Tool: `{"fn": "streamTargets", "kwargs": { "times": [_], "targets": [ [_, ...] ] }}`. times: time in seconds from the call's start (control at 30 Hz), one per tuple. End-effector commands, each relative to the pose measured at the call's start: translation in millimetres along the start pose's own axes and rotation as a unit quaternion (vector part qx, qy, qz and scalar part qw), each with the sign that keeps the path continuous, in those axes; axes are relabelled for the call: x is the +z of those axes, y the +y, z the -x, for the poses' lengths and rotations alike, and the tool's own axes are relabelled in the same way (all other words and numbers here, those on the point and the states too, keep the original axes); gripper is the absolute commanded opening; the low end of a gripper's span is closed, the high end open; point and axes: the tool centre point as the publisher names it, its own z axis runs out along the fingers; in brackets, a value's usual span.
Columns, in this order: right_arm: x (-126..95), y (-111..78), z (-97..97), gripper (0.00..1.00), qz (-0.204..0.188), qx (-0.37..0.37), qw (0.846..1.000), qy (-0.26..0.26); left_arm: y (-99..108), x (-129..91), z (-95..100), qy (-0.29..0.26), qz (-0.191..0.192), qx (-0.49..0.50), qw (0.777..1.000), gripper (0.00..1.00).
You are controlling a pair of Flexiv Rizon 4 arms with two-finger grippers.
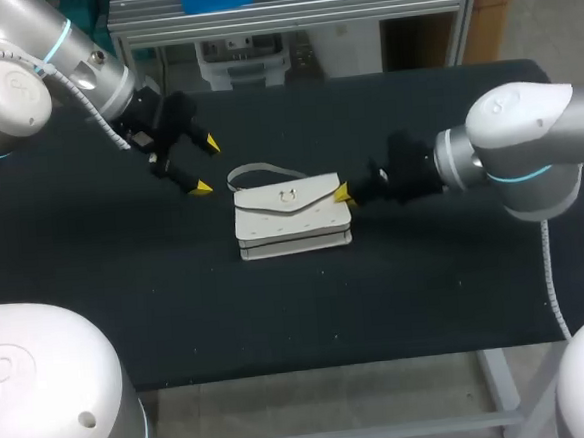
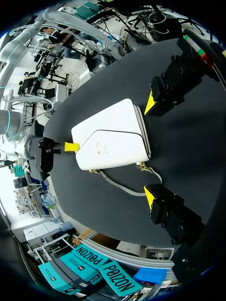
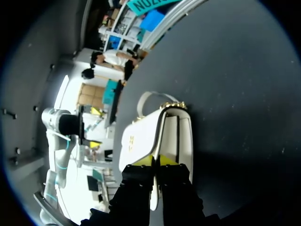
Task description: Pick up the bag, open it, inspect its contents, close it, and place it on the opposite side
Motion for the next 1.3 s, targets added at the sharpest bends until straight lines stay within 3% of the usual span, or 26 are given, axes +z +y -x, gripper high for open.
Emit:
{"fn": "streamTargets", "kwargs": {
  "times": [0.03, 0.17, 0.2, 0.23, 0.27, 0.5, 0.67, 0.8, 1.0, 1.03, 1.2, 1.3],
  "targets": [
    [2, -6.6, -2.8, 0.00, 0.012, 0.001, 1.000, -0.013, 1, 1, -0.4, -0.002, -0.001, 0.000, 1.000, 1.00],
    [-2, -7.4, -1.7, 0.00, 0.016, 0.006, 1.000, -0.008, 1, 1, -0.4, -0.002, -0.001, 0.000, 1.000, 1.00],
    [-3, -7.9, -2.1, 0.33, 0.015, 0.006, 1.000, -0.012, 1, 1, -0.4, -0.002, -0.001, 0.000, 1.000, 1.00],
    [-4, -8.5, -2.4, 0.48, 0.015, 0.006, 1.000, -0.013, 1, 1, -0.4, -0.002, -0.001, 0.000, 1.000, 1.00],
    [-6, -8.7, -2.7, 1.00, 0.016, 0.006, 1.000, -0.013, 1, 1, -0.4, -0.002, -0.001, 0.000, 1.000, 1.00],
    [-27, -6.9, -13.6, 1.00, 0.020, -0.009, 0.999, -0.029, 1, 1, -0.4, -0.002, -0.001, 0.000, 1.000, 1.00],
    [-44, -7.8, -32.7, 1.00, 0.011, -0.044, 0.998, -0.047, 1, 1, -0.4, -0.002, -0.001, 0.000, 1.000, 1.00],
    [-48, -12.1, -49.9, 1.00, -0.011, -0.095, 0.993, -0.066, 1, 1, -0.4, -0.002, -0.001, 0.000, 1.000, 1.00],
    [-49, -13.7, -53.8, 1.00, -0.015, -0.109, 0.991, -0.072, 1, 1, -0.4, -0.002, -0.001, 0.000, 1.000, 1.00],
    [-51, -21.9, -63.6, 1.00, -0.031, -0.171, 0.978, -0.117, 1, 1, -0.4, -0.002, -0.001, 0.000, 1.000, 1.00],
    [-55, -24.1, -66.1, 1.00, -0.037, -0.189, 0.973, -0.128, 1, 1, -0.4, -0.002, -0.001, 0.000, 1.000, 1.00],
    [-65, -28.9, -78.1, 1.00, -0.056, -0.258, 0.949, -0.173, 1, 1, -0.4, -0.002, -0.001, 0.000, 1.000, 1.00]
  ]
}}
